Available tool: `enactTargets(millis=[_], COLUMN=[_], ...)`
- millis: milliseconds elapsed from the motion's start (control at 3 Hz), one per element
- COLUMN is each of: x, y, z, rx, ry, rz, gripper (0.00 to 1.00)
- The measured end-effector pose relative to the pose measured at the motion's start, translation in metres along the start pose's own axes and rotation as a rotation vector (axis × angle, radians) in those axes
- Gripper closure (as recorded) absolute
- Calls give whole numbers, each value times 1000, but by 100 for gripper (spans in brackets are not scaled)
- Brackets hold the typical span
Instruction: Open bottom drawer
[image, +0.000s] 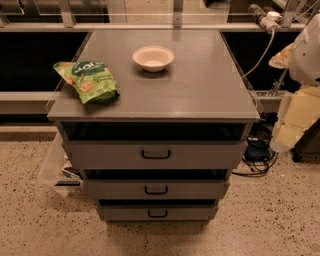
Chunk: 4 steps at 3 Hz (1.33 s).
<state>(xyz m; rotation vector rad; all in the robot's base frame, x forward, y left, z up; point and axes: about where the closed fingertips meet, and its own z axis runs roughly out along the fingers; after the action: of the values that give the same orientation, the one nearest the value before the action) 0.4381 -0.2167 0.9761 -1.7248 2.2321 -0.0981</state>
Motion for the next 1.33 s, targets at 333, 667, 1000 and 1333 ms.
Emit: enactTargets(millis=[333, 667, 1000, 1333], x=[0, 5, 11, 10], y=[0, 4, 31, 73], z=[0, 3, 21, 59], rx=[0, 8, 9, -3], ry=[0, -24, -112, -251], rz=[0, 14, 17, 86], gripper=[0, 0, 0, 0])
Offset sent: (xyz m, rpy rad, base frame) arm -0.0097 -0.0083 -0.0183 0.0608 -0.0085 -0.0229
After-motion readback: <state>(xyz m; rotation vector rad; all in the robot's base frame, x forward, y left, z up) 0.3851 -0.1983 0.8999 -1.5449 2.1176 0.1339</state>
